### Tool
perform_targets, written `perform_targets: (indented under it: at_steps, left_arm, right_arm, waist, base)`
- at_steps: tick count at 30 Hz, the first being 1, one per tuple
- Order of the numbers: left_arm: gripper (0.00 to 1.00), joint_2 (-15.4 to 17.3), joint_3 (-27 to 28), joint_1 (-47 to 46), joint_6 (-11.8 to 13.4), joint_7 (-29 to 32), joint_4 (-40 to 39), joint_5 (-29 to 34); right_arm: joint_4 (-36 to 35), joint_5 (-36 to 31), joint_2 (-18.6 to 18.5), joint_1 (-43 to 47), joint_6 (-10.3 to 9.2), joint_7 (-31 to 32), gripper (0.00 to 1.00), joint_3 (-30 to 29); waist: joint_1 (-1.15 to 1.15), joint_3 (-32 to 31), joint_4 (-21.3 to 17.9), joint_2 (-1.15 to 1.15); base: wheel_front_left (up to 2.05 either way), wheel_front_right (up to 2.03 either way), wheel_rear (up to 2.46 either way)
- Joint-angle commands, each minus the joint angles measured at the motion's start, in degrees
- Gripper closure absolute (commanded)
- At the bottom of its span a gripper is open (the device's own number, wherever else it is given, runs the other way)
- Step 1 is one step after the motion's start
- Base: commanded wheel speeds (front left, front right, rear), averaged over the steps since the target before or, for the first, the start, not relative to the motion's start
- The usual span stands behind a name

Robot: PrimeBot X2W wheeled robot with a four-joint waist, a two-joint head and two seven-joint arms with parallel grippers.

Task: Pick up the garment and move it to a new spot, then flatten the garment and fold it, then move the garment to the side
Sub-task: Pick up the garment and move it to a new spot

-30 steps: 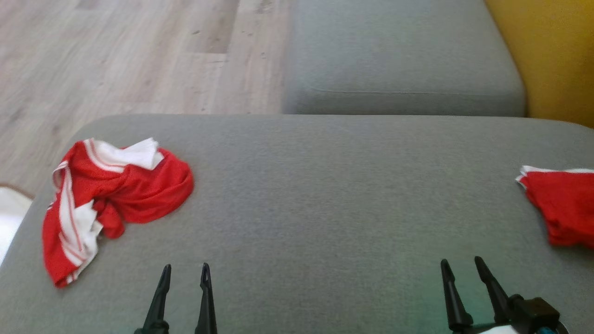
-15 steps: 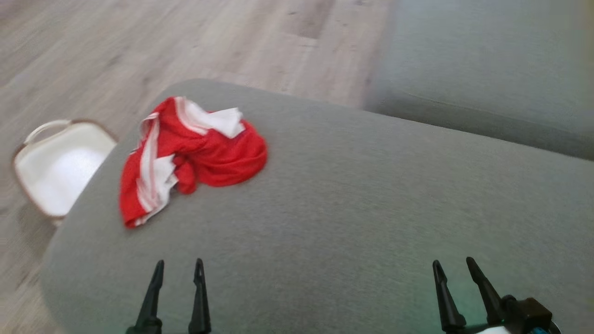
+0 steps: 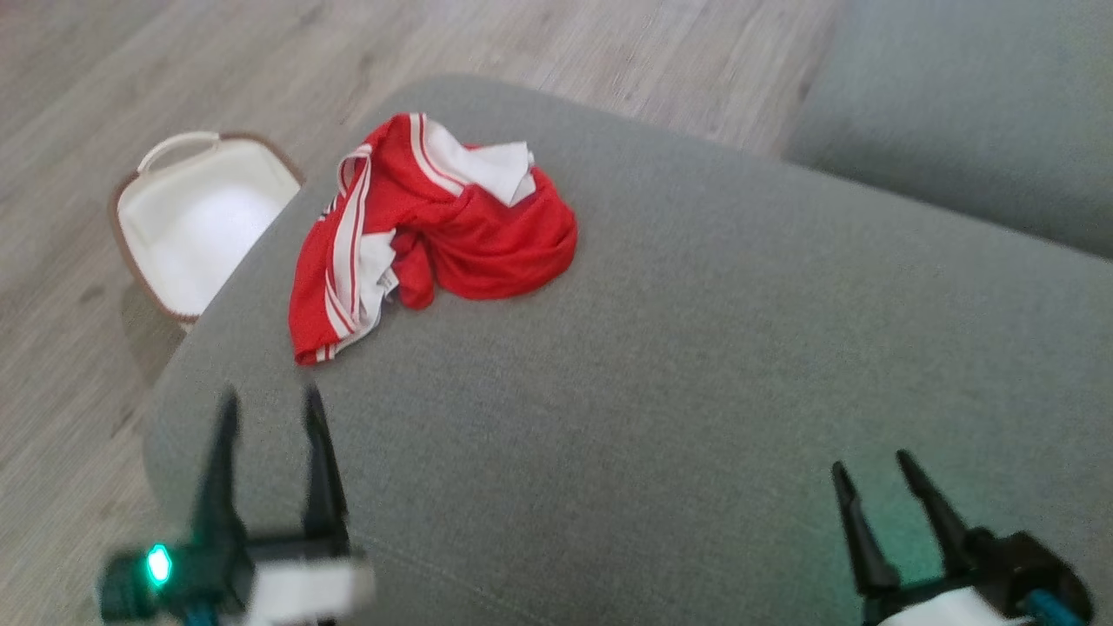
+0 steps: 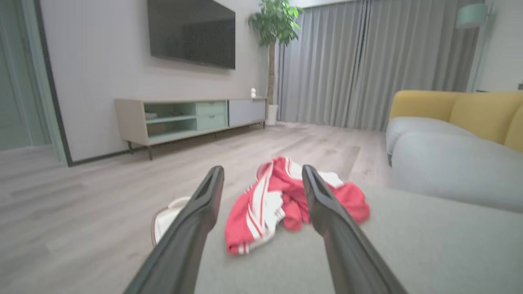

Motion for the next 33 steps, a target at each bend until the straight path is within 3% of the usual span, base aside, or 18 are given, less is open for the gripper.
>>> perform_targets:
  at_steps: [1, 7, 13, 18, 25, 32, 33]
  left_arm:
    - [0.00, 0.24, 2.88, -6.65, -0.38, -0.26, -3.47, 0.50]
    - [0.00, 2.25, 4.67, -22.55, -2.07, -0.26, -2.28, 2.32]
    - [0.00, 4.48, 5.51, -41.93, -0.99, 7.76, 13.34, 4.18]
    - [0.00, 5.23, 7.40, -55.01, -0.78, 15.09, 28.40, 2.13]
    - [0.00, 8.10, 9.33, -65.05, 1.77, 20.28, 47.48, 1.49]
    - [0.00, 9.97, 11.19, -68.57, 4.44, 19.82, 59.64, 0.11]
    - [0.57, 9.99, 11.46, -69.12, 4.33, 18.27, 61.51, -0.43]
  right_arm:
    - [-2.64, -0.46, -2.72, -2.54, -0.04, -0.64, 0.00, 0.84]
    - [-6.36, -0.28, -10.27, -6.20, -0.04, -0.64, 0.00, 0.51]
    - [-9.60, 0.63, -17.06, -8.79, -0.04, -0.64, 0.00, -0.10]
    - [-12.30, 1.75, -21.12, -10.56, -0.04, -0.36, 0.00, -0.51]
    - [-16.99, 2.88, -24.77, -13.00, -0.04, 1.32, 0.00, -0.87]
    - [-19.80, 3.27, -25.99, -14.78, -0.04, 2.27, 0.00, -1.20]
    - [-19.88, 3.26, -25.84, -14.97, -0.04, 2.27, 0.00, -1.43]
  waist:
    - [0.00, 4.60, -0.50, 0.00]
    - [0.00, 15.85, -2.27, 0.00]
    - [0.00, 23.80, -3.58, 0.00]
    - [0.00, 28.72, -5.53, 0.00]
    - [0.00, 34.77, -8.72, 0.00]
    - [0.00, 38.44, -10.64, 0.00]
    - [0.00, 38.73, -10.85, 0.00]
  base:
    - [0.00, 0.00, 0.00]
    - [0.00, 0.00, 0.00]
    - [0.00, 0.00, 0.00]
    - [0.00, 0.00, 0.00]
    - [0.00, 0.00, 0.00]
    - [0.00, 0.00, 0.00]
    - [0.00, 0.00, 0.00]
